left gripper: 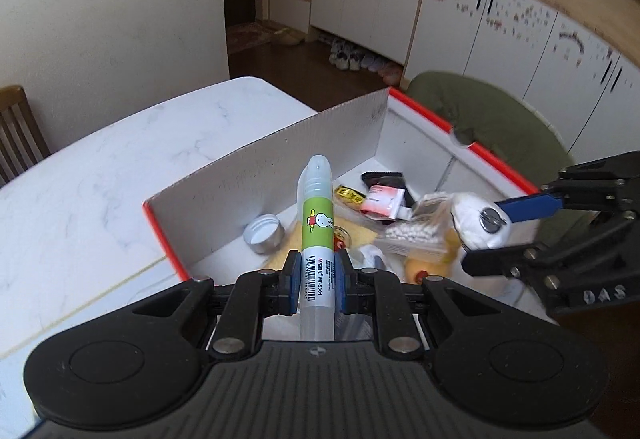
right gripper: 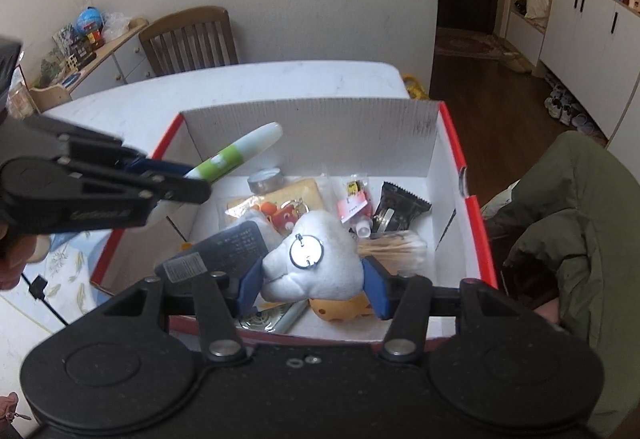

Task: Organize objects
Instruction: 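Carry the glue stick with the left gripper while the right gripper carries the tooth plush into the box, then open both grippers to release the glue stick and tooth plush into the box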

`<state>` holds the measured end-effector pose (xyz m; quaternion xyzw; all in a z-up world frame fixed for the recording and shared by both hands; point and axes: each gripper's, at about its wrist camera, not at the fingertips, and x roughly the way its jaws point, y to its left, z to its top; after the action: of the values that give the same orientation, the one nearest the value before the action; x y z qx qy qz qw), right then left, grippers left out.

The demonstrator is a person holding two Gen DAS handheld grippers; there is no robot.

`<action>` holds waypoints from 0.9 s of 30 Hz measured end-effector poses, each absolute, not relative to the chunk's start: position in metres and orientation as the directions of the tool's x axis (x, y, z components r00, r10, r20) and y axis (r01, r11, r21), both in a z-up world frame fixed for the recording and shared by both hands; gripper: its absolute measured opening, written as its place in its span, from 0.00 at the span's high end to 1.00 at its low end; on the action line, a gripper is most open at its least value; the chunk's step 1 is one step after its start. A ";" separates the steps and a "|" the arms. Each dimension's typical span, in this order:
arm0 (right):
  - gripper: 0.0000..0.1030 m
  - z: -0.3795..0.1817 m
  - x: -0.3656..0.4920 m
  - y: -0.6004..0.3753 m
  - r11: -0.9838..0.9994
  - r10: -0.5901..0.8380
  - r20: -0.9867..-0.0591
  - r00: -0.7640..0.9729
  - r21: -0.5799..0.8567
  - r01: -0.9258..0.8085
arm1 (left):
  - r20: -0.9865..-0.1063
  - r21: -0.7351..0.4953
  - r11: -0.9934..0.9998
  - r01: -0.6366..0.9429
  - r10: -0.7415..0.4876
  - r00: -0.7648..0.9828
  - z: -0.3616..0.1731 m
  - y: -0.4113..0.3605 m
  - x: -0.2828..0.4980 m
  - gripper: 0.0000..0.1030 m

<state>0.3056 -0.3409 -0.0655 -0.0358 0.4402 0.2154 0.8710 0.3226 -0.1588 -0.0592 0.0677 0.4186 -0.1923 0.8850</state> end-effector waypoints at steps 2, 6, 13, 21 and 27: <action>0.49 -0.069 0.310 -0.339 0.902 0.343 -0.787 0.512 0.123 -0.415 | -0.779 -0.026 0.917 0.399 -0.269 0.566 -0.064 -0.163 0.332 0.85; 0.49 -0.075 0.318 -0.332 0.892 0.344 -0.796 0.498 0.113 -0.437 | -0.800 0.008 0.910 0.415 -0.243 0.548 -0.073 -0.175 0.347 0.85; 0.49 -0.090 0.324 -0.318 0.868 0.325 -0.824 0.465 0.065 -0.492 | -0.840 -0.002 0.908 0.418 -0.228 0.492 -0.095 -0.185 0.361 0.85; 0.43 -0.097 0.320 -0.311 0.849 0.291 -0.827 0.482 -0.009 -0.529 | -0.864 -0.013 0.921 0.390 -0.207 0.459 -0.109 -0.184 0.371 0.84; 0.40 -0.095 0.320 -0.315 0.847 0.315 -0.822 0.475 0.018 -0.532 | -0.867 -0.024 0.922 0.387 -0.212 0.451 -0.110 -0.181 0.370 0.84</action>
<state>0.3196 -0.3149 -0.0955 -0.1209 0.4478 0.2491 0.8502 0.3703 -0.1805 -0.1096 0.0887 0.4933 -0.1768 0.8471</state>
